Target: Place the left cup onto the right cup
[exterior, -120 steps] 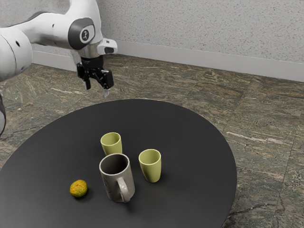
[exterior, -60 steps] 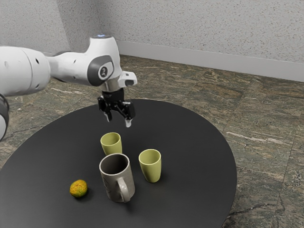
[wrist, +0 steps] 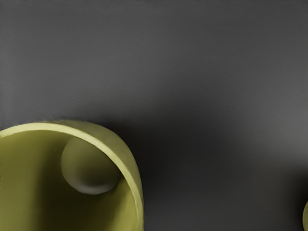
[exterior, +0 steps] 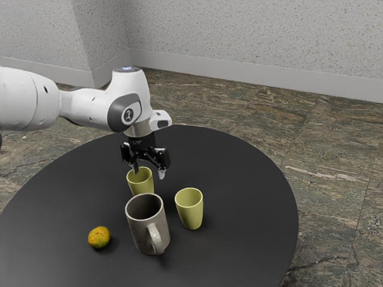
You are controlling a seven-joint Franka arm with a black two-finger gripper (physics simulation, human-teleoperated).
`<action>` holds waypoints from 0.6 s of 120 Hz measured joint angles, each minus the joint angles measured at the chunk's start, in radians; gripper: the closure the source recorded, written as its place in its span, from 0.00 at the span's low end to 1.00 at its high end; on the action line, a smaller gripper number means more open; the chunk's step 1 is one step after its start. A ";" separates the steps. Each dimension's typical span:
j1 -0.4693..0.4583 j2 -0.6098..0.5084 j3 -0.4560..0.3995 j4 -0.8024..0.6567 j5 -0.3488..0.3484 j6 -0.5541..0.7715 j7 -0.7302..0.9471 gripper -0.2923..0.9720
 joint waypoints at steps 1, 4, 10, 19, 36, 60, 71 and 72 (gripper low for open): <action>0.000 0.002 0.000 0.000 0.000 0.003 -0.002 0.25; 0.001 0.006 0.000 0.001 0.000 0.011 -0.007 0.25; 0.002 0.015 0.000 0.003 0.001 0.027 -0.016 0.25; 0.001 0.032 -0.001 0.004 0.000 0.054 -0.030 0.25; 0.002 0.061 -0.001 -0.004 -0.003 0.100 -0.052 0.25; 0.002 0.082 -0.001 -0.013 -0.008 0.130 -0.077 0.25; 0.004 0.089 -0.001 -0.029 -0.010 0.144 -0.086 0.27; 0.005 0.089 -0.001 -0.031 -0.010 0.146 -0.087 0.28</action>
